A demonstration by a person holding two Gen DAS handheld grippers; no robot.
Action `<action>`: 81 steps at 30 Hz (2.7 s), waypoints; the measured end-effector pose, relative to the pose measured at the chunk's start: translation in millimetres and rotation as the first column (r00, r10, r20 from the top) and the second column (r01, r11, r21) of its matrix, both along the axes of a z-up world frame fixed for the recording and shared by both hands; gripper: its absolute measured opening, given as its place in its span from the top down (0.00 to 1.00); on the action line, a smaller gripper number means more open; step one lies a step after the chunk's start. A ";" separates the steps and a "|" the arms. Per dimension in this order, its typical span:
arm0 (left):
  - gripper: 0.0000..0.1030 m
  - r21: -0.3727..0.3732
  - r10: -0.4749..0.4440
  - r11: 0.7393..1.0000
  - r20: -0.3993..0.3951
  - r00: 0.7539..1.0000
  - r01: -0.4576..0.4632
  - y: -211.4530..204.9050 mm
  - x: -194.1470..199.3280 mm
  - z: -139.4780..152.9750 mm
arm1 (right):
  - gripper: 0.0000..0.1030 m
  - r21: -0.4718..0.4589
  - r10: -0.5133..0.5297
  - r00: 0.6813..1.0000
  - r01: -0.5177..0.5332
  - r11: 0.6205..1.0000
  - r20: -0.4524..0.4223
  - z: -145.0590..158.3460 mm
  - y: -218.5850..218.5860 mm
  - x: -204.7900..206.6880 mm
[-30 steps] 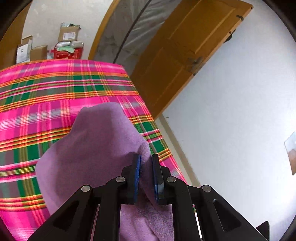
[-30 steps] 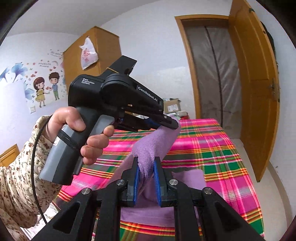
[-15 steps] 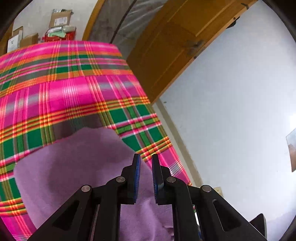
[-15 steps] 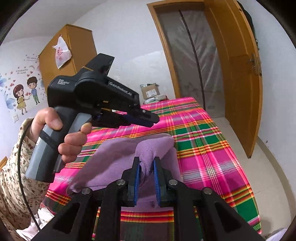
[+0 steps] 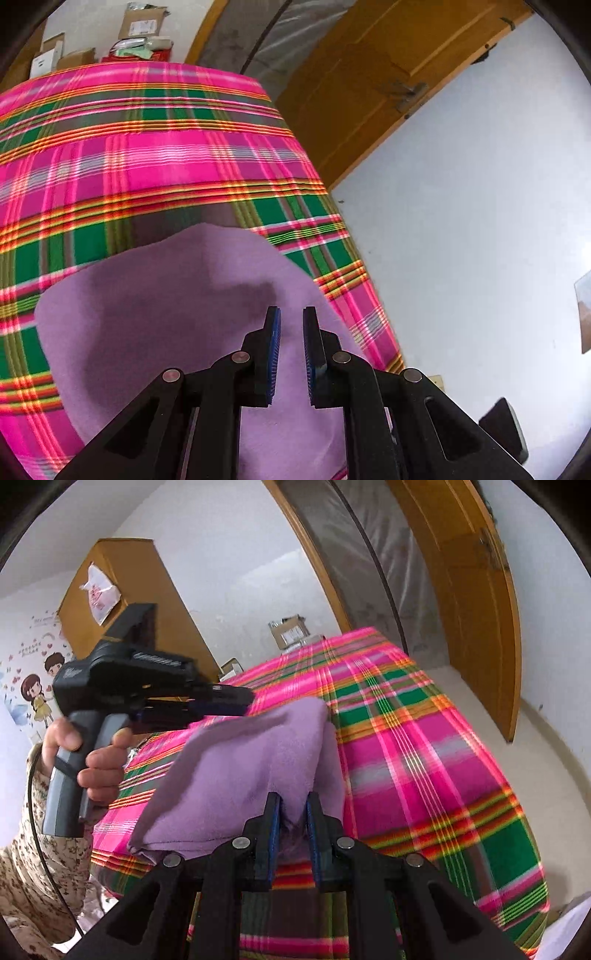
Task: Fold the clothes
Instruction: 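Fold the lifted garment end over the stack and open both grippers, then grasp the folded lilac garment edge with the left gripper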
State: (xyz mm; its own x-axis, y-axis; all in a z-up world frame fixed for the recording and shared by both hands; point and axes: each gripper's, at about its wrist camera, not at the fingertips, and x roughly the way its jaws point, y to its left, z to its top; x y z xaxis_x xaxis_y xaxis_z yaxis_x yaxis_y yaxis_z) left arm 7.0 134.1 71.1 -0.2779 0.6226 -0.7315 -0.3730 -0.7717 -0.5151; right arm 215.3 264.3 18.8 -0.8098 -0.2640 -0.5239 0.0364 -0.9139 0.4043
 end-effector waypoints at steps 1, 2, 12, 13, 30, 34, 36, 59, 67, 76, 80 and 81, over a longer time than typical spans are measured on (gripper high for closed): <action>0.88 -0.003 0.005 1.000 -0.003 1.000 -0.005 -3.6 1.4 -0.5 | 0.86 -0.014 0.000 1.000 0.000 1.000 0.011 -2.9 2.9 0.1; 0.88 -0.003 0.015 1.000 -0.009 1.000 -0.015 -8.2 3.1 -0.1 | 0.86 -0.025 0.002 1.000 -0.002 1.000 0.020 -4.6 5.5 -0.3; 0.85 0.002 0.098 0.995 -0.030 0.995 -0.098 -59.2 24.1 -5.4 | 0.77 0.048 0.034 0.995 -0.039 0.998 0.090 -4.7 15.7 5.6; 0.85 0.000 0.104 0.995 -0.027 0.994 -0.104 -62.8 25.7 -8.3 | 0.77 0.056 0.047 0.995 -0.052 0.997 0.084 0.8 16.6 7.2; 0.79 0.034 0.138 0.990 0.022 0.990 -0.139 -114.3 67.7 -33.2 | 0.60 0.087 0.245 0.945 -0.268 0.959 0.216 -4.5 0.3 -43.6; 0.79 0.025 0.125 0.992 0.031 0.992 -0.126 -116.5 71.9 -38.7 | 0.60 0.058 0.249 0.940 -0.269 0.961 0.231 -11.6 7.2 -32.6; 0.79 0.021 0.118 0.993 0.030 0.993 -0.119 -117.1 74.2 -40.2 | 0.60 0.059 0.249 0.936 -0.271 0.961 0.247 -12.6 8.6 -30.3; 0.79 0.037 0.095 0.995 0.054 0.994 -0.097 -128.7 77.4 -51.1 | 0.91 -0.244 0.329 0.919 -0.274 0.930 0.219 -5.7 40.4 -141.4; 0.79 0.045 0.088 0.995 0.056 0.995 -0.090 -130.8 76.6 -53.4 | 0.85 -0.181 0.276 0.929 -0.236 0.955 0.246 -16.5 35.4 -135.9; 0.54 0.076 0.088 0.993 0.068 0.994 -0.094 -139.8 75.4 -51.0 | 0.58 -0.190 0.333 0.906 -0.291 0.938 0.262 -3.7 46.2 -123.2; 0.49 0.136 0.067 0.987 0.116 0.991 -0.082 -147.4 67.6 -55.5 | 0.54 -0.240 0.366 0.881 -0.302 0.923 0.299 -11.2 50.1 -124.7; 0.46 0.155 0.060 0.985 0.131 0.990 -0.080 -149.8 65.3 -57.0 | 0.53 -0.250 0.372 0.876 -0.303 0.920 0.307 -13.0 50.4 -126.1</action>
State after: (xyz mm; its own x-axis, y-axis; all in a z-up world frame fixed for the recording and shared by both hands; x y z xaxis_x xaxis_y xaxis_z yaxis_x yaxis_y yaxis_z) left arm 72.3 -15.7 14.1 -0.2378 0.7164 -0.6559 -0.2457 -0.6977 -0.6729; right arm 89.2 314.6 5.8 -0.4329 -0.6102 -0.6635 0.1574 -0.7759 0.6109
